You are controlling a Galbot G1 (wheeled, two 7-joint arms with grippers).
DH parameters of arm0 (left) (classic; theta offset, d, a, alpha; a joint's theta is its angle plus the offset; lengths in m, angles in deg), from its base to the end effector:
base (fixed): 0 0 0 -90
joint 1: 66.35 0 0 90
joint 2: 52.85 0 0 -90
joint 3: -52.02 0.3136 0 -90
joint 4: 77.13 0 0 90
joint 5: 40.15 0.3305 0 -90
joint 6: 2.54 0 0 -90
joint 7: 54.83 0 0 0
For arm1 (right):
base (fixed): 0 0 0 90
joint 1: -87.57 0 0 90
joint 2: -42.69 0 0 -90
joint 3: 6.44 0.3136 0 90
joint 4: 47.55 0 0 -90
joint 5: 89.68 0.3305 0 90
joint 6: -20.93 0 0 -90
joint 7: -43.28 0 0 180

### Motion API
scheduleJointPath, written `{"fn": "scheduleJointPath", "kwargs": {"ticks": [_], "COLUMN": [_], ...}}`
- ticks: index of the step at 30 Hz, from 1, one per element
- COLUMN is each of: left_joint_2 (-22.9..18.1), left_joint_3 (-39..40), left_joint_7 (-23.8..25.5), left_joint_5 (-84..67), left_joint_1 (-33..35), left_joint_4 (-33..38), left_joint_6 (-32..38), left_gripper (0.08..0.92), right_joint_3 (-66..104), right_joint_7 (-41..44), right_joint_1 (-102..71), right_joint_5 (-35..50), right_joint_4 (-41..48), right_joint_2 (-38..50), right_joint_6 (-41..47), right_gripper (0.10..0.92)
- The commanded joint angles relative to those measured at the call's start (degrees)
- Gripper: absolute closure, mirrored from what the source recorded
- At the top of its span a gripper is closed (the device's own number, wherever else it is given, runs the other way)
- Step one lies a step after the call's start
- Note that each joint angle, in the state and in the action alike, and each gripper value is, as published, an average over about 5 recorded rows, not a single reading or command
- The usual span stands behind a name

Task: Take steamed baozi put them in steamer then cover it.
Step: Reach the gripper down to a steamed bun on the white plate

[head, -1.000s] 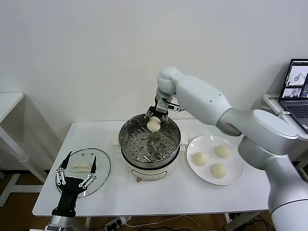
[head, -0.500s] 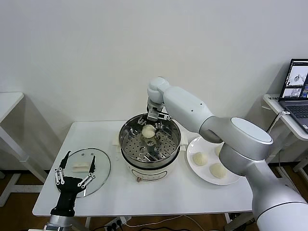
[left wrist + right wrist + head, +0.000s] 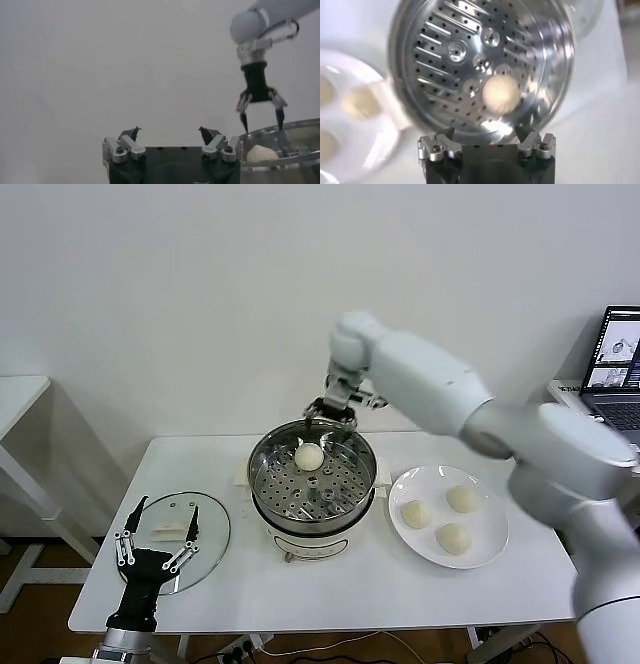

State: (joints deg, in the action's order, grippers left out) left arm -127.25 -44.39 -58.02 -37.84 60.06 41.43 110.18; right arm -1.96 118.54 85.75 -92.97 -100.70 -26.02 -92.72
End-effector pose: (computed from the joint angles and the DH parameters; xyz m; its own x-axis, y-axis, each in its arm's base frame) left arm 0.1484 0.0731 -0.2848 -0.9589 0.1045 -0.2636 0.0199 0.9521 0.3053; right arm 0.5730 0.0598 0.0025 -0.1704 -0.2325 0.9575 -0.5421 -0.7894 -0.2882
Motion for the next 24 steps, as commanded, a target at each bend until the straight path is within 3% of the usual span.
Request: {"fn": "scheduleJointPath", "kwargs": {"ticks": [1, 10, 24], "left_joint_2": [0.23, 0.08, 0.1], "left_joint_3": [0.29, 0.63, -0.35], "left_joint_7": [0.01, -0.02, -0.03], "left_joint_5": [0.16, 0.26, 0.26], "left_joint_1": [-0.15, -0.54, -0.7], "left_joint_4": [-0.02, -0.57, -1.3], "left_joint_6": [-0.16, -0.21, 0.07], "left_gripper": [0.177, 0.177, 0.177], "right_joint_3": [-16.21, -20.3, -13.17], "right_joint_7": [-2.13, -8.12, -11.63], "right_joint_1": [7.15, -4.68, -15.05], "right_joint_5": [25.65, 26.59, 20.7], "right_joint_4": [-8.5, -10.07, 0.85], "right_joint_2": [21.0, 25.75, 16.01], "right_joint_6": [25.17, 29.36, 29.03], "right_gripper": [0.203, 0.203, 0.203]}}
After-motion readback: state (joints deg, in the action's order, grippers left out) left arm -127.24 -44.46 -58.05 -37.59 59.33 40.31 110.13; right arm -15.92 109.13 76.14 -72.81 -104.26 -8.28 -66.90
